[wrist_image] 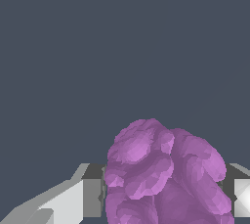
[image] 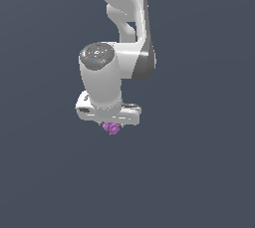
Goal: Pick up the object and move it to a goal position.
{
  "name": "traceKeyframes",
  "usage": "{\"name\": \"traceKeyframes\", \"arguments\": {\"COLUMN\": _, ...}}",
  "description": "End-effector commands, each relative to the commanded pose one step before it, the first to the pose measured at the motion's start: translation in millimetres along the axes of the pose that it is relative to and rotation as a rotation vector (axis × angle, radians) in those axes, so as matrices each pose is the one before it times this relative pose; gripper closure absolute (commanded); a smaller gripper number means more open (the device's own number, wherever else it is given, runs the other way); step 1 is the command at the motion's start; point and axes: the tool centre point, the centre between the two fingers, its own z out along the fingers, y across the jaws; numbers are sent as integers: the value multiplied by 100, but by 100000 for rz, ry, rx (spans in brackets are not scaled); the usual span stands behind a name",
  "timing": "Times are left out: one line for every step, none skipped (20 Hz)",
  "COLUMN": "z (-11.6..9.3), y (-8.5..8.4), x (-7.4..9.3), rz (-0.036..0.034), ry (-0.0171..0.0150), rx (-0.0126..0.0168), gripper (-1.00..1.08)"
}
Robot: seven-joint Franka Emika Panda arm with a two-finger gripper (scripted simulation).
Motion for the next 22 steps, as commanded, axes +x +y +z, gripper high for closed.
{"name": "traceKeyframes", "arguments": {"z": -2877, "y": -542, "x": 176, "rz": 0, "ry": -18, "rx": -10, "gripper": 108}}
{"name": "traceKeyframes", "arguments": {"z": -1127, "y": -213, "x": 91, "rz": 0, "ry": 0, "rx": 0, "gripper": 108}}
{"name": "traceKeyframes", "arguments": {"z": -1121, "y": -212, "x": 92, "rz": 0, "ry": 0, "rx": 0, "gripper": 108}}
{"name": "traceKeyframes", "arguments": {"z": -1114, "y": -211, "x": 94, "rz": 0, "ry": 0, "rx": 0, "gripper": 108}}
{"name": "traceKeyframes", "arguments": {"z": -1106, "y": -209, "x": 96, "rz": 0, "ry": 0, "rx": 0, "gripper": 108}}
{"name": "traceKeyframes", "arguments": {"z": -1096, "y": -208, "x": 98, "rz": 0, "ry": 0, "rx": 0, "gripper": 108}}
{"name": "traceKeyframes", "arguments": {"z": -1084, "y": -206, "x": 99, "rz": 0, "ry": 0, "rx": 0, "gripper": 108}}
{"name": "traceKeyframes", "arguments": {"z": -1067, "y": -203, "x": 101, "rz": 0, "ry": 0, "rx": 0, "gripper": 108}}
{"name": "traceKeyframes", "arguments": {"z": -1047, "y": -199, "x": 102, "rz": 0, "ry": 0, "rx": 0, "gripper": 108}}
{"name": "traceKeyframes", "arguments": {"z": -1026, "y": -196, "x": 103, "rz": 0, "ry": 0, "rx": 0, "gripper": 108}}
{"name": "traceKeyframes", "arguments": {"z": -1004, "y": -192, "x": 103, "rz": 0, "ry": 0, "rx": 0, "gripper": 108}}
{"name": "traceKeyframes", "arguments": {"z": -962, "y": -184, "x": 102, "rz": 0, "ry": 0, "rx": 0, "gripper": 108}}
{"name": "traceKeyframes", "arguments": {"z": -905, "y": -174, "x": 99, "rz": 0, "ry": 0, "rx": 0, "gripper": 108}}
{"name": "traceKeyframes", "arguments": {"z": -853, "y": -164, "x": 96, "rz": 0, "ry": 0, "rx": 0, "gripper": 108}}
{"name": "traceKeyframes", "arguments": {"z": -805, "y": -155, "x": 93, "rz": 0, "ry": 0, "rx": 0, "gripper": 108}}
{"name": "traceKeyframes", "arguments": {"z": -760, "y": -147, "x": 90, "rz": 0, "ry": 0, "rx": 0, "gripper": 108}}
{"name": "traceKeyframes", "arguments": {"z": -719, "y": -139, "x": 88, "rz": 0, "ry": 0, "rx": 0, "gripper": 108}}
{"name": "traceKeyframes", "arguments": {"z": -681, "y": -132, "x": 85, "rz": 0, "ry": 0, "rx": 0, "gripper": 108}}
{"name": "traceKeyframes", "arguments": {"z": -645, "y": -125, "x": 83, "rz": 0, "ry": 0, "rx": 0, "gripper": 108}}
{"name": "traceKeyframes", "arguments": {"z": -611, "y": -119, "x": 81, "rz": 0, "ry": 0, "rx": 0, "gripper": 108}}
{"name": "traceKeyframes", "arguments": {"z": -578, "y": -113, "x": 79, "rz": 0, "ry": 0, "rx": 0, "gripper": 108}}
{"name": "traceKeyframes", "arguments": {"z": -547, "y": -107, "x": 77, "rz": 0, "ry": 0, "rx": 0, "gripper": 108}}
